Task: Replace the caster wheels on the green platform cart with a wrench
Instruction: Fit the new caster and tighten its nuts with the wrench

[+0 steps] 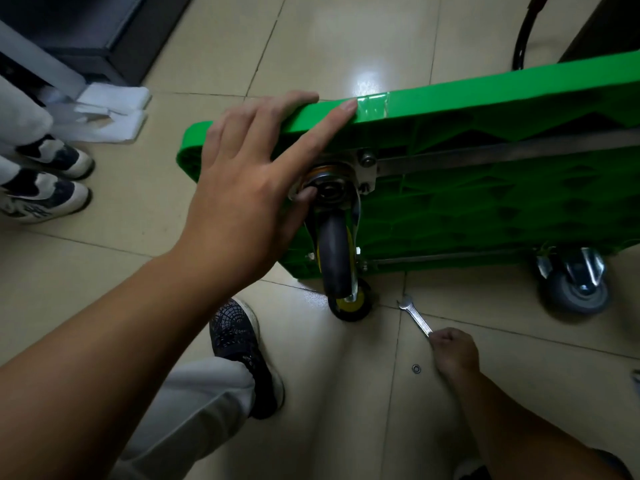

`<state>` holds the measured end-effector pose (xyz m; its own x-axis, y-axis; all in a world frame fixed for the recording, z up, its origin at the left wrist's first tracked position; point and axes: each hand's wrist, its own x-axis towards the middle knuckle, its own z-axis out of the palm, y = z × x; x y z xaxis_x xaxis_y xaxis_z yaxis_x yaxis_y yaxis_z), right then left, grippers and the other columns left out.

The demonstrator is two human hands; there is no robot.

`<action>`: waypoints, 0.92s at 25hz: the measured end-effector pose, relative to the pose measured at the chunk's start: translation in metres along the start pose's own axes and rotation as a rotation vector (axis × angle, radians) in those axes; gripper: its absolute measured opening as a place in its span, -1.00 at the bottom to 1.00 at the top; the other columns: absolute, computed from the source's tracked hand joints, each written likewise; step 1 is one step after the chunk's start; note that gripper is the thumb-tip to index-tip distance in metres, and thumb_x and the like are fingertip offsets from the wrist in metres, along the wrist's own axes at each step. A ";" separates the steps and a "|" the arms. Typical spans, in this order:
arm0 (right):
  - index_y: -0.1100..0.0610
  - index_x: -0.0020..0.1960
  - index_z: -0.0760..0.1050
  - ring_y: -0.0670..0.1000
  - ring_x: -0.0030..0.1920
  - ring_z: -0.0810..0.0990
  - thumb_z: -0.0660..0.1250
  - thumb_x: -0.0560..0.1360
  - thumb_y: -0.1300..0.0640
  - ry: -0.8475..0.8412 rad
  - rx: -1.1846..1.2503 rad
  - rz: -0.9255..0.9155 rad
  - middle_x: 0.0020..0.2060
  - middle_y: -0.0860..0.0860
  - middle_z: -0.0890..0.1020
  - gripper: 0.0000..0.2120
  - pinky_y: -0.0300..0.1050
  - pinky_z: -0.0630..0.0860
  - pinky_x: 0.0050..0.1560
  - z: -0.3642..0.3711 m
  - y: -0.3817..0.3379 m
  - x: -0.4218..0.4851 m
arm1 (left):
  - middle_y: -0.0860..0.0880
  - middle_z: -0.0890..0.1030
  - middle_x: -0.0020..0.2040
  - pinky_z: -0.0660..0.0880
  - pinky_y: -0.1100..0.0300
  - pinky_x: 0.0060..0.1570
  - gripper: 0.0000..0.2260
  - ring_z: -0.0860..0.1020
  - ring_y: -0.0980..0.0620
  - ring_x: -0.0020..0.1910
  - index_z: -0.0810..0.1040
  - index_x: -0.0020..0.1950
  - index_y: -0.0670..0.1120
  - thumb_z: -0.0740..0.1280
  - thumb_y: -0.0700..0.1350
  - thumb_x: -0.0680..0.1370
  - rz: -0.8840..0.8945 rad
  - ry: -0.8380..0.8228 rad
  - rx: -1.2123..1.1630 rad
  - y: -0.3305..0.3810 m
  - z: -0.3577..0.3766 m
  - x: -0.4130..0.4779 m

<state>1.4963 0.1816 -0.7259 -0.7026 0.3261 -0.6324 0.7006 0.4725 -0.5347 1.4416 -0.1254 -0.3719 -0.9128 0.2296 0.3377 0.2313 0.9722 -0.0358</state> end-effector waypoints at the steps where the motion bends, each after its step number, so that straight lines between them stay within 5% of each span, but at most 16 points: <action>1: 0.18 -0.18 0.64 0.20 -0.13 0.64 0.47 0.45 0.25 0.015 -0.031 -0.015 -0.24 0.12 0.67 -0.96 -0.02 0.55 -0.07 -0.002 0.002 0.001 | -0.10 0.33 0.52 0.19 -0.09 0.39 -0.31 0.32 -0.21 0.40 0.18 0.63 0.09 0.36 -0.07 0.54 0.003 -0.001 0.001 0.000 0.000 0.000; 5: 0.11 -0.24 0.52 0.18 -0.24 0.58 0.53 0.41 0.22 0.094 -0.185 -0.162 -0.26 0.11 0.60 -0.81 -0.04 0.50 -0.19 -0.006 0.008 0.002 | -0.13 0.35 0.50 0.19 -0.12 0.40 -0.33 0.34 -0.24 0.41 0.20 0.63 0.07 0.35 -0.07 0.55 0.013 0.009 -0.015 -0.001 0.002 0.001; 9: 0.04 -0.19 0.57 0.16 -0.14 0.56 0.50 0.42 0.01 0.183 -0.719 -0.360 -0.20 0.05 0.60 -0.85 0.01 0.49 -0.12 -0.004 0.010 0.004 | -0.12 0.35 0.50 0.20 -0.13 0.40 -0.32 0.35 -0.25 0.41 0.20 0.63 0.08 0.36 -0.07 0.54 0.014 0.006 -0.015 -0.002 0.002 0.002; 15: 0.09 -0.17 0.51 0.17 -0.18 0.54 0.56 0.32 -0.01 0.069 -0.620 -0.629 -0.22 0.06 0.55 -0.72 0.01 0.51 -0.21 -0.003 0.017 -0.013 | -0.12 0.35 0.50 0.19 -0.12 0.41 -0.32 0.34 -0.24 0.41 0.20 0.63 0.08 0.35 -0.05 0.54 0.014 0.004 -0.010 -0.002 0.003 0.004; 18: 0.04 -0.02 0.47 0.08 -0.07 0.58 0.57 0.32 -0.11 -0.113 -0.687 -0.544 -0.08 0.00 0.54 -0.60 -0.01 0.57 -0.14 0.015 0.036 -0.034 | -0.11 0.35 0.50 0.18 -0.11 0.41 -0.33 0.33 -0.23 0.42 0.20 0.63 0.08 0.34 -0.04 0.53 0.003 0.005 -0.011 -0.002 0.001 0.003; 23: 0.10 -0.08 0.45 0.10 -0.05 0.59 0.40 0.52 0.08 -0.102 -0.604 -0.354 -0.07 0.06 0.57 -0.85 -0.05 0.54 -0.08 0.028 0.038 -0.044 | -0.11 0.35 0.49 0.20 -0.13 0.41 -0.32 0.34 -0.23 0.40 0.20 0.63 0.09 0.34 -0.04 0.53 0.014 -0.005 -0.016 -0.001 -0.001 0.004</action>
<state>1.5575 0.1621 -0.7338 -0.8398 0.0047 -0.5428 0.2198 0.9173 -0.3320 1.4381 -0.1259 -0.3698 -0.9110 0.2438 0.3326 0.2497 0.9680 -0.0257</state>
